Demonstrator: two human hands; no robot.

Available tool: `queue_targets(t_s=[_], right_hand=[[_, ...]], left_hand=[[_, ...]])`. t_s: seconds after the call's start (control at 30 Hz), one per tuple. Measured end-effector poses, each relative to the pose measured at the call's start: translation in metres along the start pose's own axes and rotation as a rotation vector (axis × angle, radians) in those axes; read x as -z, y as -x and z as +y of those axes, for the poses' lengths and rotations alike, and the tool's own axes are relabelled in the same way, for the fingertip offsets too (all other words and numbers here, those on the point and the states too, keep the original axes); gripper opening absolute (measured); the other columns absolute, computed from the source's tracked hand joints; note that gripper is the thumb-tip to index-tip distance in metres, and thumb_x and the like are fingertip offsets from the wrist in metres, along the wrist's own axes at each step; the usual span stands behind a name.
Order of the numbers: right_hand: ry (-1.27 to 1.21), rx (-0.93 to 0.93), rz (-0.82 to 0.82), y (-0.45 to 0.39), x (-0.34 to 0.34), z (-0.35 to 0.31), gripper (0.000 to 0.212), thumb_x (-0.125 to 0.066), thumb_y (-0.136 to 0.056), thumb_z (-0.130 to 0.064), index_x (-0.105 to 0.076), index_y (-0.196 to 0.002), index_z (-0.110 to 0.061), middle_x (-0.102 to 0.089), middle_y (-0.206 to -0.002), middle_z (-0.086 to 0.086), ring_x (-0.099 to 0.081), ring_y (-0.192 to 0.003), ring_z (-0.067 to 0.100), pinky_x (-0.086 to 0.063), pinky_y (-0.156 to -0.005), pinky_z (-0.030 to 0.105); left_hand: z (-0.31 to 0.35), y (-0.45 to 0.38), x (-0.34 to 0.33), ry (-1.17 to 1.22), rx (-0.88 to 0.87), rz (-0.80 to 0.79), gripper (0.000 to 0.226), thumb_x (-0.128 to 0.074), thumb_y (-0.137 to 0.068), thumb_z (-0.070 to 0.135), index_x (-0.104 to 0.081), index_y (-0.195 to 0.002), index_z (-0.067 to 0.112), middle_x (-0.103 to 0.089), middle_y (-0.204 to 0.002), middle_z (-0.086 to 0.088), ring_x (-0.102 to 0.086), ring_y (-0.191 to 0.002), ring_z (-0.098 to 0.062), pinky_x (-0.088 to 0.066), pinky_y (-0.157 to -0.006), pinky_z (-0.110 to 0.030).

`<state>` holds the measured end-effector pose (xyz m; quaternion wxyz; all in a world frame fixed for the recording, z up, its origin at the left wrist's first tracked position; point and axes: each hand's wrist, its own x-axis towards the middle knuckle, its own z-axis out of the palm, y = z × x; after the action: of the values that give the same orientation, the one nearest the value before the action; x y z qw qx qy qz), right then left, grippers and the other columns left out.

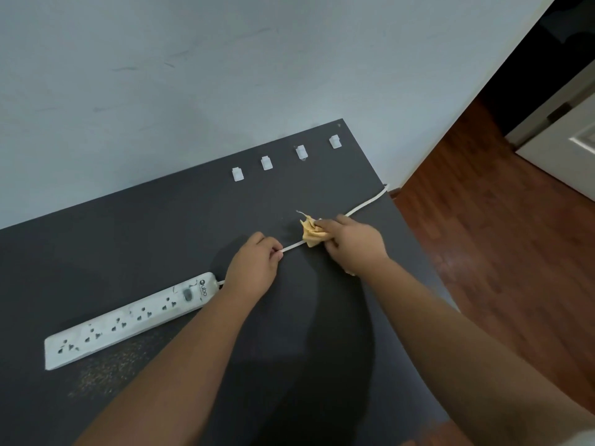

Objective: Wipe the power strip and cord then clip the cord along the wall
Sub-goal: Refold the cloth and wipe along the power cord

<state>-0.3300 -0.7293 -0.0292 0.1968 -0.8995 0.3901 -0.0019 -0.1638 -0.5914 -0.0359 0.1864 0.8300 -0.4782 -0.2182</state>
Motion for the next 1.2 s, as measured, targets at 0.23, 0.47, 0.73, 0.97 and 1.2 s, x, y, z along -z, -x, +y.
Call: queue_targets(t_s=[0.23,0.47,0.73,0.97,1.2], right_hand=[[-0.197,-0.503,0.207,-0.024,0.030,0.070,0.023,-0.048,-0.088,-0.022,-0.063,-0.105,-0.019,-0.065,-0.095,0.011,-0.062,-0.091,0.034,-0.049,-0.070,0.037],[-0.434,-0.461,0.339,0.012,0.017,0.000,0.017,-0.053,-0.087,-0.021,-0.063,-0.100,-0.020,-0.064,-0.088,0.004,-0.062,-0.088,0.030,-0.040,-0.067,0.029],[-0.322,0.089,-0.133,0.048,-0.026,-0.129,0.035,-0.052,-0.085,-0.028,-0.058,-0.119,-0.033,-0.065,-0.105,0.001,-0.061,-0.097,0.024,-0.046,-0.075,0.032],[-0.372,0.062,-0.186,0.034,-0.058,-0.176,0.018,-0.055,-0.087,-0.026,-0.054,-0.102,-0.015,-0.064,-0.094,0.011,-0.060,-0.090,0.030,-0.041,-0.065,0.033],[-0.253,-0.225,-0.088,0.005,-0.036,-0.121,0.023,-0.057,-0.084,-0.033,-0.061,-0.095,-0.014,-0.068,-0.099,0.014,-0.062,-0.097,0.036,-0.047,-0.072,0.035]], left_hand=[[-0.002,0.003,0.006,0.038,-0.009,-0.005,0.012,-0.061,-0.091,0.019,-0.070,-0.099,0.018,-0.058,-0.097,-0.001,-0.063,-0.089,-0.019,-0.052,-0.080,-0.037],[-0.017,0.024,0.023,-0.048,-0.005,0.091,0.013,-0.063,-0.087,0.025,-0.069,-0.099,0.025,-0.063,-0.095,0.005,-0.061,-0.089,-0.021,-0.052,-0.078,-0.039],[-0.077,0.073,0.073,-0.130,0.195,0.069,0.041,-0.067,-0.079,0.052,-0.059,-0.118,0.042,-0.053,-0.122,0.015,-0.039,-0.125,-0.023,-0.032,-0.098,-0.045],[-0.098,0.099,0.072,-0.184,0.226,-0.049,0.062,-0.064,-0.083,0.046,-0.038,-0.140,0.041,-0.044,-0.141,0.012,-0.035,-0.133,-0.022,-0.026,-0.107,-0.045],[-0.103,0.100,0.071,-0.125,0.214,-0.007,0.059,-0.063,-0.088,0.035,-0.038,-0.141,0.043,-0.045,-0.138,0.015,-0.043,-0.128,-0.015,-0.021,-0.111,-0.040]])
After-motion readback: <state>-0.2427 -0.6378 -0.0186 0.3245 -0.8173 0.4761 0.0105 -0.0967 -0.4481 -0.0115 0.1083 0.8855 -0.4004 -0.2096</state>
